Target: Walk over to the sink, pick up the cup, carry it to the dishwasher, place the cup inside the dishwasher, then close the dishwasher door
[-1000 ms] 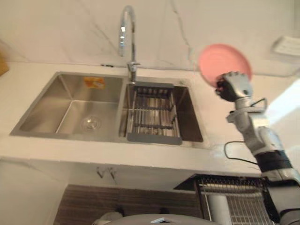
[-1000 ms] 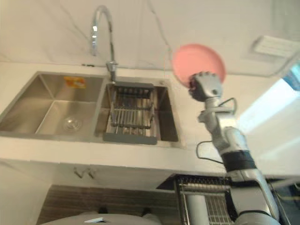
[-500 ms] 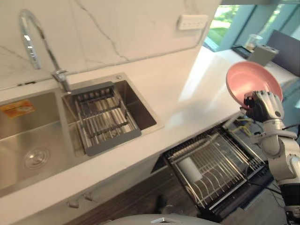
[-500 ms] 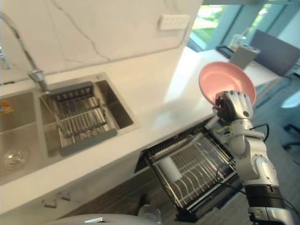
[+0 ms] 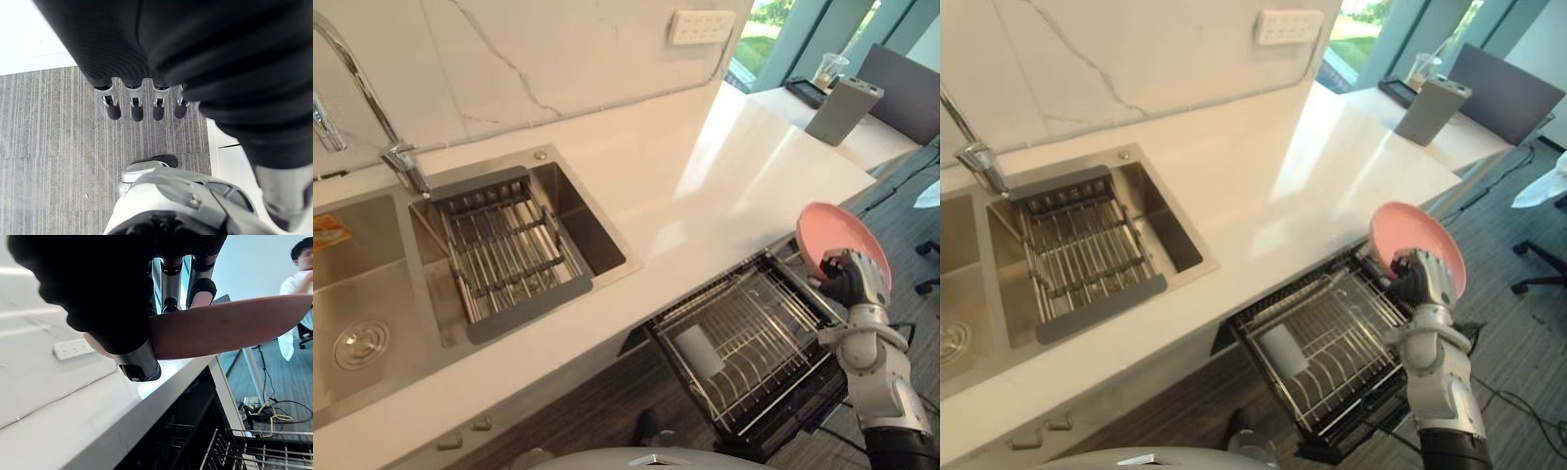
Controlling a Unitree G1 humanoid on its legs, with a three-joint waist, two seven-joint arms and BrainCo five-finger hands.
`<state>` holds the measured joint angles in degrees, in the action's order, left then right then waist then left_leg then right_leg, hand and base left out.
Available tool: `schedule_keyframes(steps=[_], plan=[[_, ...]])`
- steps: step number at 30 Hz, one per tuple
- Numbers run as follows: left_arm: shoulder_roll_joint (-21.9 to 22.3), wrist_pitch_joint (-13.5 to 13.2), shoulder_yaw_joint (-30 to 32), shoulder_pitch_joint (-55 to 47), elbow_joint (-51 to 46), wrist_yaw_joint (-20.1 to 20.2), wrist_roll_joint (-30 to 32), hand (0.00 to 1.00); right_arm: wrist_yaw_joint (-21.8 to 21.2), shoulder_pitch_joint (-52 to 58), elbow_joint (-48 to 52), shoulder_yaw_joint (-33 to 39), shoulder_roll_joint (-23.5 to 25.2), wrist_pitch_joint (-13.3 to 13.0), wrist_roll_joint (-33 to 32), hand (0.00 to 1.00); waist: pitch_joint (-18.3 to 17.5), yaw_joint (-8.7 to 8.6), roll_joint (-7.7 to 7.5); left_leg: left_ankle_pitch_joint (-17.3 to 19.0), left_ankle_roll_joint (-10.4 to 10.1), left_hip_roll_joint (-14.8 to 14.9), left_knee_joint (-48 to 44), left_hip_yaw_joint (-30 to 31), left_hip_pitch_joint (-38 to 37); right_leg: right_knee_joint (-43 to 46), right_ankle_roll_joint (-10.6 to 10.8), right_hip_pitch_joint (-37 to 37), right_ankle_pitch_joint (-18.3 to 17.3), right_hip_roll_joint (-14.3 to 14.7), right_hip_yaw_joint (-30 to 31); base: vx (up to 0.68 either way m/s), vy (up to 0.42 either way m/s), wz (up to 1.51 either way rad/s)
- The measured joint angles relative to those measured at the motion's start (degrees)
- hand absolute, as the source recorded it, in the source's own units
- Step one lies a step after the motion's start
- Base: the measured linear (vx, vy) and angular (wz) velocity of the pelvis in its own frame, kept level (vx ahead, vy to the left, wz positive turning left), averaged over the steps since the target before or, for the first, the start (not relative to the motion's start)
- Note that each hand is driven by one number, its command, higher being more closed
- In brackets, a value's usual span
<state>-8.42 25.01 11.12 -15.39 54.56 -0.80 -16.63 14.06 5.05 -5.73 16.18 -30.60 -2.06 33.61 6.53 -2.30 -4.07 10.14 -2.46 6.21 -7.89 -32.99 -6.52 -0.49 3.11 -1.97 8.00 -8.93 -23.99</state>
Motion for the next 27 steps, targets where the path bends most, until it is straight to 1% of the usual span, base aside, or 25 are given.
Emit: schedule_keyframes(steps=[2, 5, 8, 10, 13, 15, 17, 18, 20, 23, 24, 25, 27], plan=[[0.12, -0.23, 0.00, 0.00, -0.03, -0.01, -0.05, 0.00, 1.56, 1.04, -2.08, 0.48, 1.87, 0.16, 0.01, 1.00, 0.27, 0.01, 0.21, 0.18, 0.29, -0.57, -0.04, 0.06, 0.40, -0.20, 0.29, -0.08, 0.17, -0.54, -0.01, -0.10, 0.072, 0.01], [0.45, -0.49, 0.00, 0.01, -0.49, -0.01, -0.06, 0.00, 3.67, 1.53, -2.25, 1.12, 4.69, 1.39, -0.37, 1.00, 1.41, -0.06, 0.73, 0.39, 0.67, -1.13, -0.05, 0.09, 0.57, -0.33, 0.32, -0.23, 0.18, -1.05, -0.02, -0.09, 0.066, 0.00], [0.45, -0.49, -0.01, 0.08, -1.32, -0.01, -0.06, 0.00, 4.90, 1.54, -2.75, 2.03, 7.46, 2.45, -1.92, 1.00, 2.37, 0.00, 1.12, 0.34, 0.86, -1.42, -0.06, 0.53, 0.75, -0.40, 0.79, -0.30, 0.50, -1.33, -0.07, -0.04, 0.032, 0.06], [0.49, -0.49, -0.01, 0.06, -1.67, -0.01, -0.06, 0.00, 5.31, 1.50, -3.77, 2.36, 8.41, 2.62, -2.11, 1.00, 2.55, 0.09, 1.31, 0.31, 0.91, -1.51, -0.41, 0.99, 1.11, -0.43, 1.03, -0.40, 0.73, -1.40, -0.39, 0.00, 0.027, 0.12], [0.48, -0.49, -0.02, 0.20, -2.29, 0.06, -0.10, 0.00, 5.32, 1.40, -4.70, 2.27, 9.76, 3.76, -2.24, 1.00, 3.07, 0.53, 1.44, 0.34, 0.92, -1.48, -0.93, 1.74, 1.67, -0.56, 1.04, -0.47, 0.75, -1.40, -0.65, 0.00, 0.011, 0.05], [0.50, -0.52, -0.07, 0.35, -2.35, 0.31, -0.08, 0.00, 5.32, 1.32, -5.25, 1.98, 10.34, 3.88, -2.38, 1.00, 3.76, 0.89, 1.64, 0.36, 0.95, -1.53, -0.93, 1.88, 1.71, -0.58, 1.04, -0.48, 0.76, -1.40, -0.64, -0.02, 0.013, 0.00], [0.53, -0.64, -0.23, 0.62, -2.47, 0.45, -0.05, 0.00, 5.34, 0.82, -7.50, 1.63, 10.43, 4.03, -2.48, 1.00, 4.04, 1.23, 1.83, 0.42, 1.06, -1.58, -1.09, 2.00, 2.52, -0.58, 1.00, -1.24, 0.87, -1.46, -0.63, -0.05, 0.026, 0.00], [0.48, -0.81, -0.64, 0.69, -2.82, 0.62, -0.04, 0.00, 5.40, 0.03, -9.10, 0.82, 10.41, 4.52, -3.01, 1.00, 4.49, 1.33, 1.98, 0.44, 1.09, -1.61, -1.34, 2.05, 3.23, -0.69, 1.00, -1.84, 1.08, -1.51, -0.59, -0.06, 0.027, -0.01], [0.55, -1.12, -1.38, 1.06, -3.25, 1.12, -0.07, 0.00, 5.50, -1.13, -10.91, -0.60, 10.41, 5.06, -3.11, 1.00, 5.79, 1.47, 2.62, 0.54, 1.26, -1.62, -1.99, 2.53, 4.08, -0.94, 0.93, -2.26, 1.45, -1.56, -0.60, -0.07, 0.026, 0.00], [0.70, -1.68, -2.94, 2.61, -4.30, 1.09, -1.09, 0.00, 6.47, -4.73, -16.69, -2.78, 10.37, 6.73, -6.62, 1.00, 8.05, 1.87, 4.49, 0.68, 1.54, -1.67, -3.16, 3.21, 6.16, -1.14, 0.77, -3.83, 2.11, -1.75, -0.43, -0.10, 0.036, -0.01], [0.68, -1.92, -3.13, 3.12, -4.47, 1.00, -1.56, 0.00, 7.03, -6.52, -19.35, -2.87, 10.34, 7.16, -8.10, 1.00, 8.98, 1.89, 5.02, 0.60, 1.66, -1.73, -3.37, 3.23, 6.66, -1.20, 0.68, -4.17, 2.32, -1.84, -0.41, -0.12, 0.040, 0.00], [0.66, -2.87, -3.42, 3.82, -4.50, 0.79, -2.59, 0.00, 8.46, -8.99, -23.23, -2.83, 10.21, 7.46, -10.34, 1.00, 10.30, 1.89, 5.77, 0.58, 1.70, -1.74, -3.77, 3.29, 7.10, -1.37, 0.65, -4.37, 2.55, -1.89, -0.41, -0.11, 0.035, 0.01], [0.63, -3.70, -3.45, 4.82, -4.48, 0.72, -4.76, 0.00, 10.23, -11.43, -27.03, -2.74, 9.74, 7.47, -12.63, 1.00, 11.50, 2.01, 6.79, 0.48, 1.85, -1.81, -4.09, 3.38, 7.90, -1.69, 0.49, -4.93, 3.04, -1.90, -0.40, -0.08, 0.026, 0.00]])
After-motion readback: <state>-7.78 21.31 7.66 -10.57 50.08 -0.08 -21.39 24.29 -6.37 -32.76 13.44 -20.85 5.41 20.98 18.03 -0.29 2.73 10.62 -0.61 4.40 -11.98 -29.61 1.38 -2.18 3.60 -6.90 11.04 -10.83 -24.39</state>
